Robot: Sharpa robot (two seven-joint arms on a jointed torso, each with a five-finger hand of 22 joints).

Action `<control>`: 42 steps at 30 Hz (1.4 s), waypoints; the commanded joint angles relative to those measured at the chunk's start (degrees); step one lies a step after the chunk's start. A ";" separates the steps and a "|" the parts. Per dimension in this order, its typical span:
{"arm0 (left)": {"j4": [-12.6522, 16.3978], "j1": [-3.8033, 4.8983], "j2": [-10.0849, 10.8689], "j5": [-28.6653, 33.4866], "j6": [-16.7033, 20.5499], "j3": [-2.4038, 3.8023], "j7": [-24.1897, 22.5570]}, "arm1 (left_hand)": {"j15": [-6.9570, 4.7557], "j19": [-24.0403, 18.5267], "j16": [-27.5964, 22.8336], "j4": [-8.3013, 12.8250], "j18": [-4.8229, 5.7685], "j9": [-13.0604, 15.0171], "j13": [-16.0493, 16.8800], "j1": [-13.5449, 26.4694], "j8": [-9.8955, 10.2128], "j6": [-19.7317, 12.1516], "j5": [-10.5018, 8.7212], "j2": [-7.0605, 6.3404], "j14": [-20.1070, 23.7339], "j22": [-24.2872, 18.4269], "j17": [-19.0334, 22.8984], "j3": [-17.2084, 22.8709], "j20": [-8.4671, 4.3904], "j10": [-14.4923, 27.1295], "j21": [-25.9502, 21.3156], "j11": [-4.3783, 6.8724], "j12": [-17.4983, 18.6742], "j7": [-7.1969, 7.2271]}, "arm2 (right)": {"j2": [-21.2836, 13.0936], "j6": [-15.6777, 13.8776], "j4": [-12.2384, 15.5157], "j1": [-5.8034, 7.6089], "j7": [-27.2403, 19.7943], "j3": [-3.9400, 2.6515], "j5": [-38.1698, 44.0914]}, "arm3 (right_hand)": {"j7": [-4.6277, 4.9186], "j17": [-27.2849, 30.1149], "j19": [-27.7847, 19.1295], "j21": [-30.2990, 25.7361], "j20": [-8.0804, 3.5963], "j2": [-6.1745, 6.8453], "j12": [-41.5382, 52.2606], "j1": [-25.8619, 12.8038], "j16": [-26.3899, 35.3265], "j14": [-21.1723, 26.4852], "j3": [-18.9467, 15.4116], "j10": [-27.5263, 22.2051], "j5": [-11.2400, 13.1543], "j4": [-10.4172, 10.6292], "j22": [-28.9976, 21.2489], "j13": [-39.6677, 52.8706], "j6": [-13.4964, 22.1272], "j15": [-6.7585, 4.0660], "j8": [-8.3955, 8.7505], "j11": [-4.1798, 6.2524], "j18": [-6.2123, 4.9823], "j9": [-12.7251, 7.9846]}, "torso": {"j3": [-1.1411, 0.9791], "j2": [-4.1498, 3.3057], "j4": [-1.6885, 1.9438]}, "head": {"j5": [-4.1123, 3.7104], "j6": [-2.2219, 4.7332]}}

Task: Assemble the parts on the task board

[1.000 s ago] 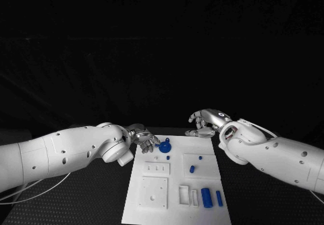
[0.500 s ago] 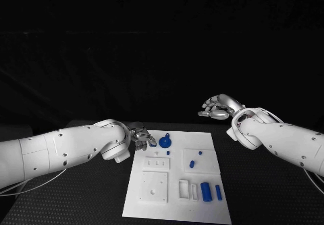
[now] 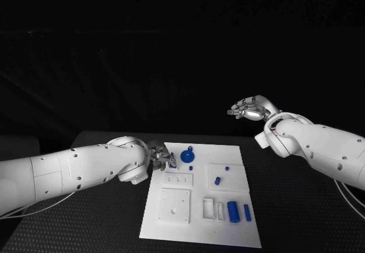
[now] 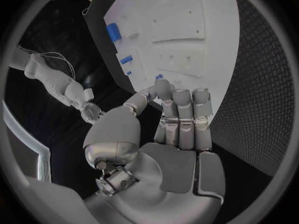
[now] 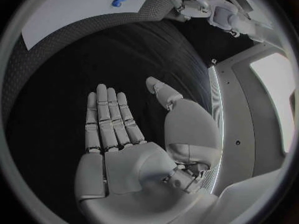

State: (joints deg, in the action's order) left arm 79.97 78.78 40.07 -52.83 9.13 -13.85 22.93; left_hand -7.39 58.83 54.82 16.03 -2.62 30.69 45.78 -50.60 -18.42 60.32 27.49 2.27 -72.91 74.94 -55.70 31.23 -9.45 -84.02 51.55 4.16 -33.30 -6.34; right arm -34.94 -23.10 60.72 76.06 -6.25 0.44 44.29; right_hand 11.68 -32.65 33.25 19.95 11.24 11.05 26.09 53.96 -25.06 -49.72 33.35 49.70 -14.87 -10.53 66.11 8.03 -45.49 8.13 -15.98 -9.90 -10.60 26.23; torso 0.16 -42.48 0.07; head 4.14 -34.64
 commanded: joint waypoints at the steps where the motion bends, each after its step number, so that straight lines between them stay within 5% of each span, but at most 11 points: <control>1: 0.60 -0.81 -0.39 -1.99 0.63 0.02 0.10 | -0.79 0.53 0.92 -0.27 -1.12 3.25 0.65 0.65 -0.61 6.14 0.50 -0.07 -0.33 1.33 -0.30 -0.03 -3.21 0.11 0.76 0.75 -1.14 4.85 | 0.26 1.63 -0.16 0.07 -1.61 -0.03 -2.91 | 0.24 0.35 -0.28 -0.49 0.13 -0.60 -0.62 0.08 0.72 -0.44 -0.39 0.65 -0.20 -0.14 0.05 -0.64 0.35 0.22 -0.21 0.09 0.28 -0.14 | 0.08 0.05 -0.01 | -0.20 -0.45; 11: 0.88 -3.02 -0.81 -3.47 0.16 0.04 0.01 | -0.74 0.22 2.65 -0.24 -1.04 4.27 1.64 1.60 -1.17 7.61 1.18 0.23 -0.34 1.34 -0.79 0.00 -3.44 0.28 1.90 1.19 -3.38 5.36 | 0.56 1.94 -0.33 0.07 -1.26 -0.03 -2.91 | 0.52 0.67 -0.50 -0.88 0.28 -0.40 -1.48 0.16 1.62 -0.65 -0.62 1.03 -0.86 -0.12 0.22 -1.53 0.64 0.34 -0.11 -0.02 0.25 -0.45 | 0.05 0.07 0.01 | -0.35 -0.80; 29: -0.57 -4.01 -2.23 -6.51 -1.31 0.04 -0.19 | -0.65 -0.07 3.96 -0.15 -1.02 5.16 2.07 2.48 -1.69 8.38 1.98 0.54 -0.21 1.28 -0.86 0.19 -3.59 0.62 2.83 1.47 -5.20 5.68 | 0.70 2.47 -0.77 0.07 -0.75 -0.03 -2.91 | 0.60 0.83 -0.84 -1.22 0.41 -0.33 -2.08 0.07 2.33 -0.66 -0.92 1.30 -1.39 0.08 0.46 -2.22 0.81 0.54 -0.10 -0.10 0.29 -0.69 | 0.01 0.05 -0.07 | -0.34 -0.85; 42: -2.21 -4.70 -3.26 -8.54 -0.81 0.05 -0.51 | -0.59 -0.18 4.23 -0.28 -1.04 5.32 2.10 2.76 -1.81 8.51 1.56 0.75 -0.12 1.25 -0.78 0.27 -3.62 0.72 3.05 1.44 -5.68 5.67 | 0.80 2.79 -0.98 0.06 -0.71 -0.03 -2.92 | 0.62 0.88 -1.02 -1.41 0.47 -0.41 -2.36 0.01 2.68 -0.65 -1.10 1.47 -1.77 0.19 0.61 -2.57 0.87 0.64 -0.12 -0.11 0.30 -0.82 | 0.02 0.04 -0.05 | -1.06 -0.96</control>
State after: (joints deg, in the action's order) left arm 77.70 74.15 37.01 -60.30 8.81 -13.83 22.98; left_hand -7.89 59.00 58.80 15.87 -2.56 34.04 47.81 -47.75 -19.92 61.20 29.27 2.46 -73.37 74.91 -56.53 31.34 -9.61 -84.12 54.35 4.81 -38.66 -5.59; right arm -34.15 -21.10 59.75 76.10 -6.68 0.45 41.48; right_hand 11.44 -31.83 32.63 18.74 11.86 11.06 24.08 53.96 -22.57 -50.16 32.58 50.82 -16.42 -10.34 66.65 5.51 -44.89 8.51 -15.96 -10.01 -10.62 25.47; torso 0.16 -42.42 0.01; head 3.37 -35.49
